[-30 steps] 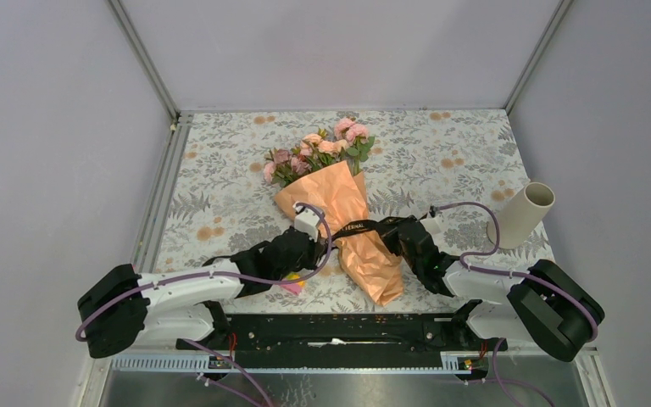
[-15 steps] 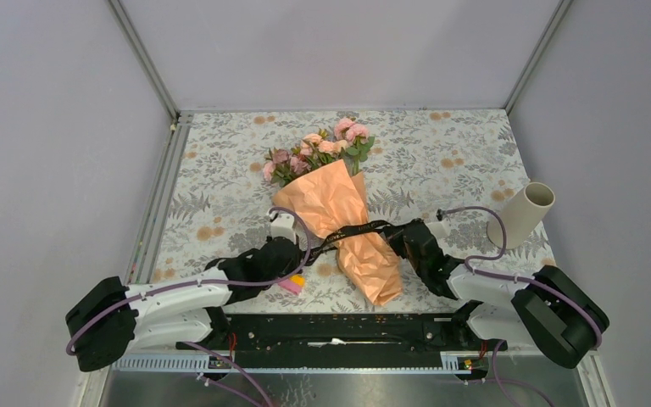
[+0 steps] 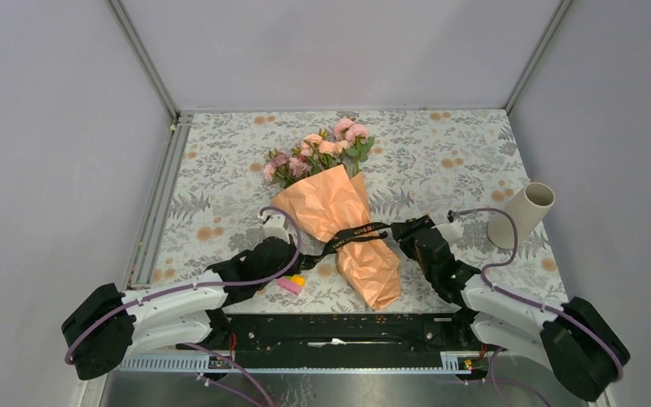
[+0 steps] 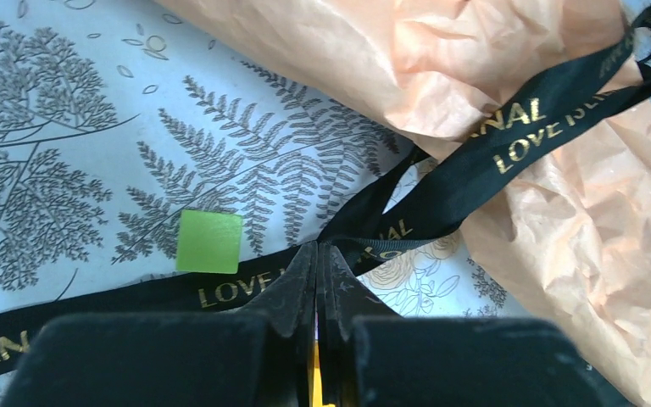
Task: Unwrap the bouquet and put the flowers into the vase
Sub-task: Untie the ribbon from the wrapping paper.
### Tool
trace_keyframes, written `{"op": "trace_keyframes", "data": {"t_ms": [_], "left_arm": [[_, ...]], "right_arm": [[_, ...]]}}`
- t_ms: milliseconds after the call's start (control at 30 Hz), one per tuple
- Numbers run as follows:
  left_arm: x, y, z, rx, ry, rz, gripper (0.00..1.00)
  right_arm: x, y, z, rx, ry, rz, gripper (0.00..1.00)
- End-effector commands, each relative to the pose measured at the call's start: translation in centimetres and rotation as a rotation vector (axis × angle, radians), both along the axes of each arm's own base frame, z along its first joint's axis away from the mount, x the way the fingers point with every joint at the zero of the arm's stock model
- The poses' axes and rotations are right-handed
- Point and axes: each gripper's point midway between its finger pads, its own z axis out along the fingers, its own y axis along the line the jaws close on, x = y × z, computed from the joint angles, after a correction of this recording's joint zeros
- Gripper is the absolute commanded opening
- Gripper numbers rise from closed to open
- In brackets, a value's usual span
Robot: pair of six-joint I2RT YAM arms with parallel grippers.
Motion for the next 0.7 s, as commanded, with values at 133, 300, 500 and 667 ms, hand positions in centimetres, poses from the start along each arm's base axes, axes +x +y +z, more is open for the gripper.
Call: {"op": "trace_keyframes", "data": {"t_ms": [133,300,500,667], "left_arm": [[0.0,-2.5,1.5,-0.089,-0.035,-0.1,0.0],[-0.1,-2.6,1.6,-0.098,-0.037,-0.106,0.0],[-0.2,-2.6,1.7,-0.104,-0.038,-0.107,0.0],[-0.2,-2.4,1.8,-0.102,-0.041,-0.103,0.0]], "right_arm": [[-1.5,-1.3,3.8,-0.12,-0.095,0.1,0.54],[-2.8,3.0,5.3,0.011,-0.062,0.282,0.54],[-4.1,8.8,6.4,0.088,-0.047,0.427,0.54],[-4.6,12.1,5.4,0.12,-0.015,0.48,0.54]]}}
